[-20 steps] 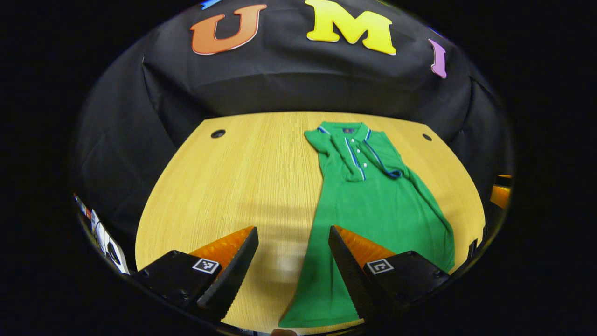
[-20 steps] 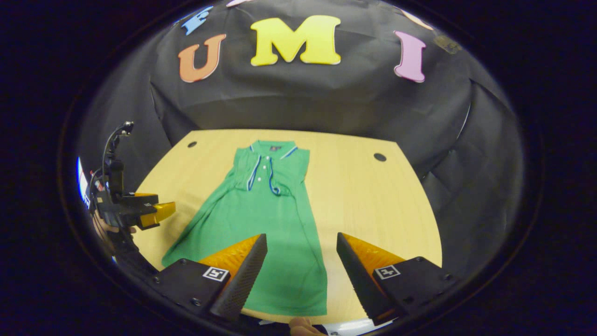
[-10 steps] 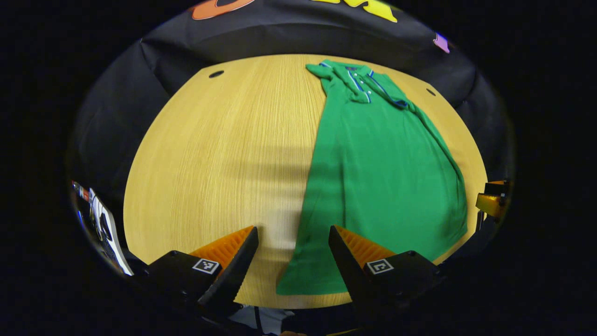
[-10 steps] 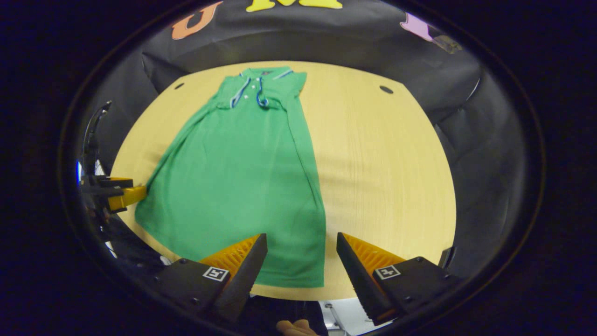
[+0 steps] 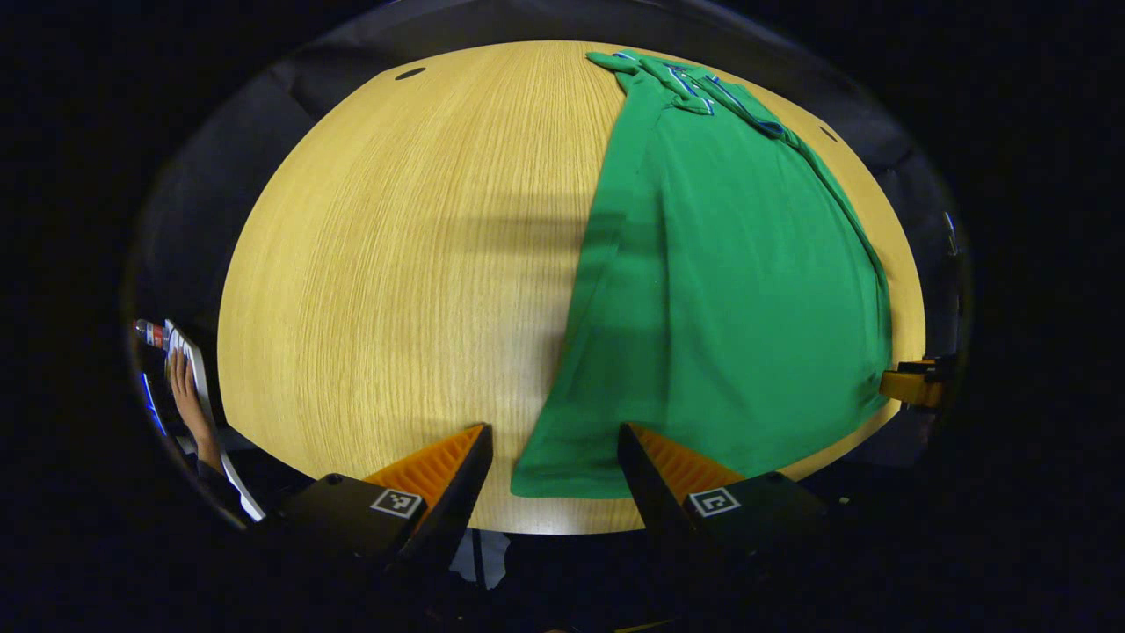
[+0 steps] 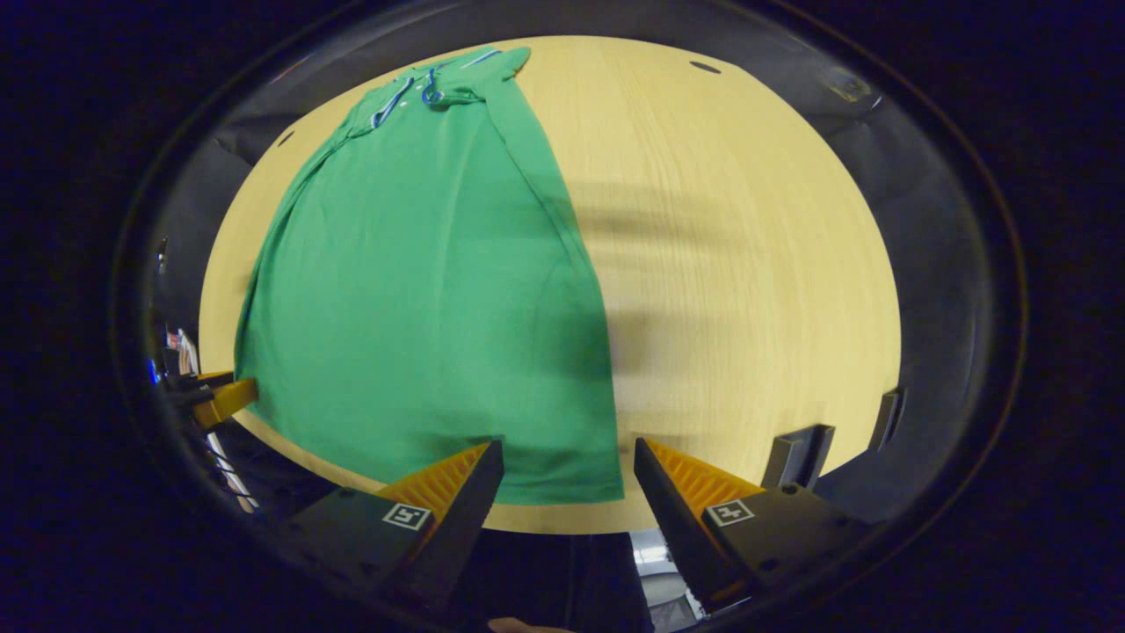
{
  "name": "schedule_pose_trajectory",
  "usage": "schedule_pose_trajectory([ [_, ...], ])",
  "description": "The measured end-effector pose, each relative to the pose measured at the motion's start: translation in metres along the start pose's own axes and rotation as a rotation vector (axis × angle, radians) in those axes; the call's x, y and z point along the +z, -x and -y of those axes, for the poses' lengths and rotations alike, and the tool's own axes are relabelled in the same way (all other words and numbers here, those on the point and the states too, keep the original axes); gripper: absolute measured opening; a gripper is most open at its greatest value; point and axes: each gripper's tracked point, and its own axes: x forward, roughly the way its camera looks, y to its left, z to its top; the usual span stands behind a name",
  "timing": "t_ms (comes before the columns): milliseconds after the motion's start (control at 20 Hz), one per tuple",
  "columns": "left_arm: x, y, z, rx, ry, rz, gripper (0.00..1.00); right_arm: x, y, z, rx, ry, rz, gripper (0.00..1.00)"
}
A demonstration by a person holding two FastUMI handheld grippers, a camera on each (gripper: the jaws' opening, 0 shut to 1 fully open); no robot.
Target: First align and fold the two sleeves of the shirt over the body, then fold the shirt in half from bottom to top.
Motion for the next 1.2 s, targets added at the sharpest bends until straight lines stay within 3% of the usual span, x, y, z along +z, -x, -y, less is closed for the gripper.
schedule_pose_trajectory([
  [50, 0.0, 0.001, 0.001, -0.003, 0.002, -0.016, 0.91, -0.005, -0.006, 0.001, -0.01, 0.007, -0.03, 0.92],
  [100, 0.0, 0.002, 0.003, -0.005, -0.006, -0.033, 0.9, -0.009, -0.005, 0.003, -0.027, 0.021, -0.049, 0.97],
  [200, 0.003, 0.004, 0.005, -0.007, -0.006, -0.065, 0.88, -0.008, -0.006, 0.002, -0.034, 0.053, -0.055, 0.87],
  [250, 0.005, 0.005, 0.007, -0.008, 0.0, -0.079, 0.8, -0.009, -0.008, 0.0, -0.033, 0.056, -0.053, 0.87],
  [350, 0.01, 0.009, 0.012, -0.014, -0.021, -0.105, 0.76, -0.007, -0.008, -0.002, -0.033, 0.066, -0.059, 0.71],
  [450, 0.016, 0.014, 0.016, -0.018, -0.037, -0.12, 0.69, -0.004, -0.008, -0.005, -0.03, 0.083, -0.056, 0.64],
  [500, 0.02, 0.017, 0.019, -0.021, -0.048, -0.121, 0.67, 0.0, -0.007, -0.007, -0.032, 0.087, -0.055, 0.44],
  [600, 0.028, 0.024, 0.024, -0.027, -0.058, -0.12, 0.58, -0.001, -0.007, -0.008, -0.033, 0.097, -0.058, 0.31],
  [650, 0.033, 0.028, 0.029, -0.033, -0.057, -0.117, 0.55, -0.002, -0.007, -0.008, -0.032, 0.098, -0.061, 0.31],
  [750, 0.042, 0.036, 0.039, -0.044, -0.052, -0.119, 0.27, 0.0, -0.01, -0.006, -0.032, 0.088, -0.054, 0.3],
  [800, 0.047, 0.04, 0.044, -0.049, -0.05, -0.12, 0.2, -0.002, -0.006, -0.008, -0.025, 0.075, -0.062, 0.12],
  [850, 0.053, 0.044, 0.048, -0.051, -0.048, -0.118, 0.1, -0.001, -0.008, -0.008, -0.019, 0.072, -0.062, 0.05],
  [950, 0.066, 0.054, 0.055, -0.055, -0.047, -0.115, 0.04, -0.002, -0.011, -0.007, -0.012, 0.067, -0.064, 0.07],
  [1000, 0.073, 0.06, 0.058, -0.057, -0.041, -0.114, 0.04, -0.001, -0.007, -0.008, -0.004, 0.062, -0.06, 0.04],
  [1200, 0.101, 0.086, 0.079, -0.075, -0.016, -0.1, 0.04, -0.004, -0.005, -0.011, 0.033, 0.037, -0.066, 0.04],
])
